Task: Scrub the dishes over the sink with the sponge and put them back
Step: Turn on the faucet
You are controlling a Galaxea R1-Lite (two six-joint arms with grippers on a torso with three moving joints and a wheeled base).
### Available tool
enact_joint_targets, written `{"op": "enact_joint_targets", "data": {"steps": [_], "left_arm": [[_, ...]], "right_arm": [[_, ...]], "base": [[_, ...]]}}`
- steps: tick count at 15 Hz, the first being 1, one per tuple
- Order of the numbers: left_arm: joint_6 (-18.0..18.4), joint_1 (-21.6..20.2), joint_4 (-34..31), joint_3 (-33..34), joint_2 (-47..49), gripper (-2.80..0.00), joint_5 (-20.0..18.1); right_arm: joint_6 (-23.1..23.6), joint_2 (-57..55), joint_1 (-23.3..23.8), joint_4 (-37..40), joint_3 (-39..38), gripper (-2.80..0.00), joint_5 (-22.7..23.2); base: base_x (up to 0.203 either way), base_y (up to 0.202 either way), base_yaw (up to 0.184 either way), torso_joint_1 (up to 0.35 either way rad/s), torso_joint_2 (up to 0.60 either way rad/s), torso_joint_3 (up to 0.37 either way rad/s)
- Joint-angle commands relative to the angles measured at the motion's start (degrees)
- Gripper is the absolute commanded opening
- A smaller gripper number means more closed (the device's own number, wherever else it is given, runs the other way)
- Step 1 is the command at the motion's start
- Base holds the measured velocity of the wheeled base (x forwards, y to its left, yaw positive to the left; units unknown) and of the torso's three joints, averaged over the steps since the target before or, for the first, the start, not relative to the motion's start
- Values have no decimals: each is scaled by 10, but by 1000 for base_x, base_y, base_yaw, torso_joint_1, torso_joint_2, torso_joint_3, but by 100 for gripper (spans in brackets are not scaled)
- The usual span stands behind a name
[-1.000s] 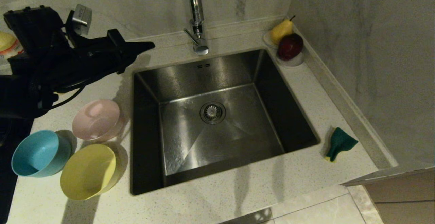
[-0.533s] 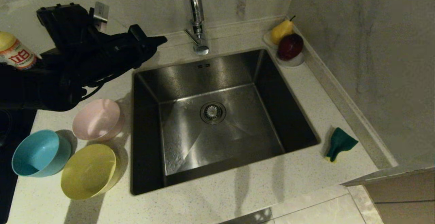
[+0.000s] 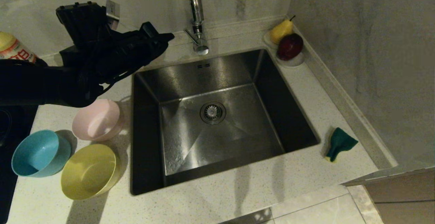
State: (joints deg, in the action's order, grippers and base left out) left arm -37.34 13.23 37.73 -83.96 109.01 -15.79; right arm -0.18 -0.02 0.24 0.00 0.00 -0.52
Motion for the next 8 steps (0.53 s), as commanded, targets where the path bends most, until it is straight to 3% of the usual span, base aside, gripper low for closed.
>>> {"op": "enact_joint_targets", "data": {"steps": [1, 8], "left_arm": [[-2, 5, 2, -2, 6, -280, 1], [-2, 20, 1, -11, 5, -280, 13]], "right_arm": [[0, 0, 0, 0, 0, -280, 0], [0, 0, 0, 0, 0, -280, 0]], "base": [[0, 0, 0, 0, 0, 0], [0, 0, 0, 0, 0, 0]]}}
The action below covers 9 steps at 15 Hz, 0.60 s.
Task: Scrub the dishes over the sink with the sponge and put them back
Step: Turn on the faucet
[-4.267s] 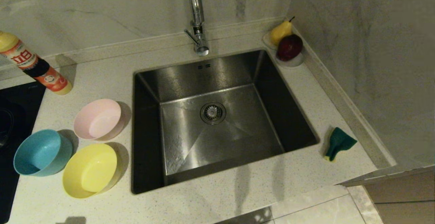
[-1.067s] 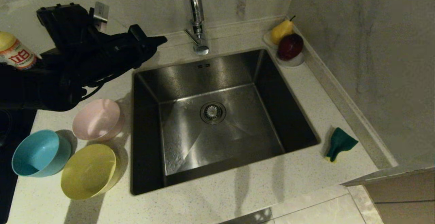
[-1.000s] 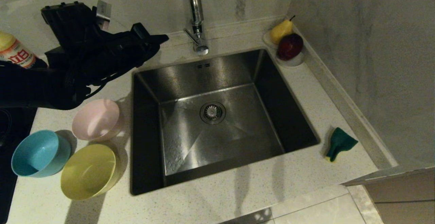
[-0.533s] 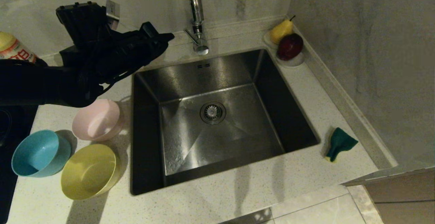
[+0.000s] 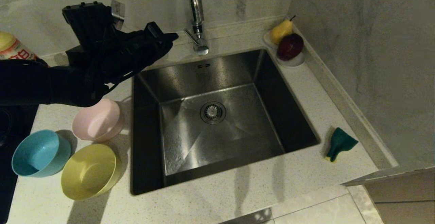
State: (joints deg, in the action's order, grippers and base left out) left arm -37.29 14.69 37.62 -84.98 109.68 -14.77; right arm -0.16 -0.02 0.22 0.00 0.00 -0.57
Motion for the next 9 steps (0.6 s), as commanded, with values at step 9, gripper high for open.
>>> {"op": "enact_joint_targets", "data": {"steps": [9], "left_arm": [[10, 29, 4, 16, 8, -280, 41]], "right_arm": [[0, 0, 0, 0, 0, -280, 0]], "base": [[0, 0, 0, 0, 0, 0]]}}
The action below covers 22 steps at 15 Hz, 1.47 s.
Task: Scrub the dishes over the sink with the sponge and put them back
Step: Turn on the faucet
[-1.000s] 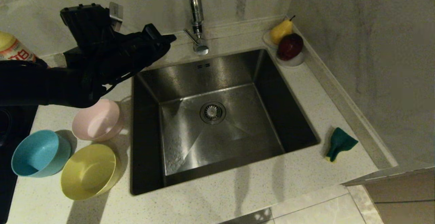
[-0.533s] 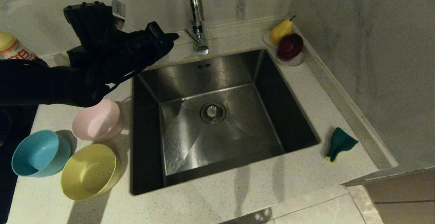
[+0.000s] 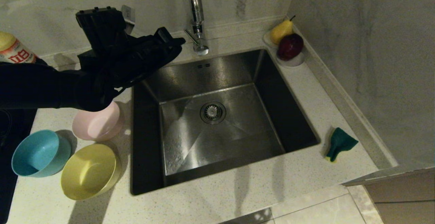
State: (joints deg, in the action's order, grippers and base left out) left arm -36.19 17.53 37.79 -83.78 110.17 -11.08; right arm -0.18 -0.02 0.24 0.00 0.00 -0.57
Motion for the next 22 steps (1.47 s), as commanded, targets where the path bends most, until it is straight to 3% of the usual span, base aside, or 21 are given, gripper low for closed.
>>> {"op": "enact_joint_targets", "data": {"steps": [1, 15, 18, 22], "left_arm": [[1, 0, 3, 4, 5, -280, 6], [11, -7, -20, -78, 36, -280, 9], [16, -7, -23, -117, 60, -280, 33], [18, -7, -23, -140, 76, -280, 34]], "right_arm": [[0, 0, 0, 0, 0, -280, 0], [0, 0, -1, 0, 0, -280, 0], [0, 0, 0, 0, 0, -280, 0], [0, 0, -1, 0, 0, -280, 0]], "base": [[0, 0, 0, 0, 0, 0], [0, 0, 0, 0, 0, 0], [0, 0, 0, 0, 0, 0], [0, 0, 0, 0, 0, 0]]}}
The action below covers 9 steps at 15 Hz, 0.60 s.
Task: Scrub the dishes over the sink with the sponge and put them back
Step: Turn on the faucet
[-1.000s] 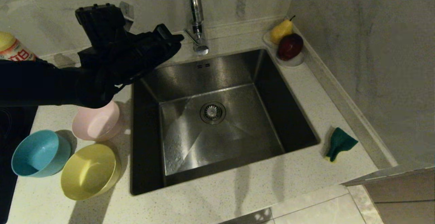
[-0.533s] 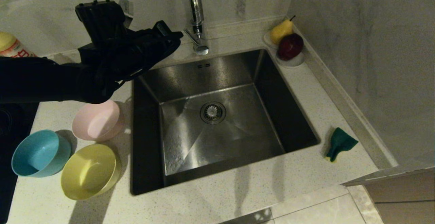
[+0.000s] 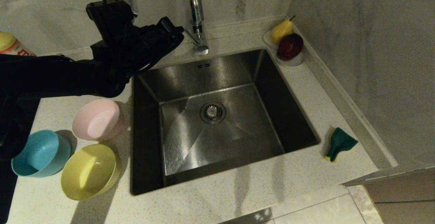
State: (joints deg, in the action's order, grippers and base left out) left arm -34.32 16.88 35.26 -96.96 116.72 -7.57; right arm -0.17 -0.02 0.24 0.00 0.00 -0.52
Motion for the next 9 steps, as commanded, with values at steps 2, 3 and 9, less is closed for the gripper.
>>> {"op": "enact_joint_targets", "data": {"steps": [2, 3, 9], "left_arm": [[15, 0, 2, -28, 22, -280, 0], [15, 0, 0, -37, 26, -280, 0], [16, 0, -10, -47, 35, -280, 7]], "right_arm": [[0, 0, 0, 0, 0, -280, 0], [0, 0, 0, 0, 0, -280, 0], [0, 0, 0, 0, 0, -280, 0]], "base": [[0, 0, 0, 0, 0, 0], [0, 0, 0, 0, 0, 0], [0, 0, 0, 0, 0, 0]]}}
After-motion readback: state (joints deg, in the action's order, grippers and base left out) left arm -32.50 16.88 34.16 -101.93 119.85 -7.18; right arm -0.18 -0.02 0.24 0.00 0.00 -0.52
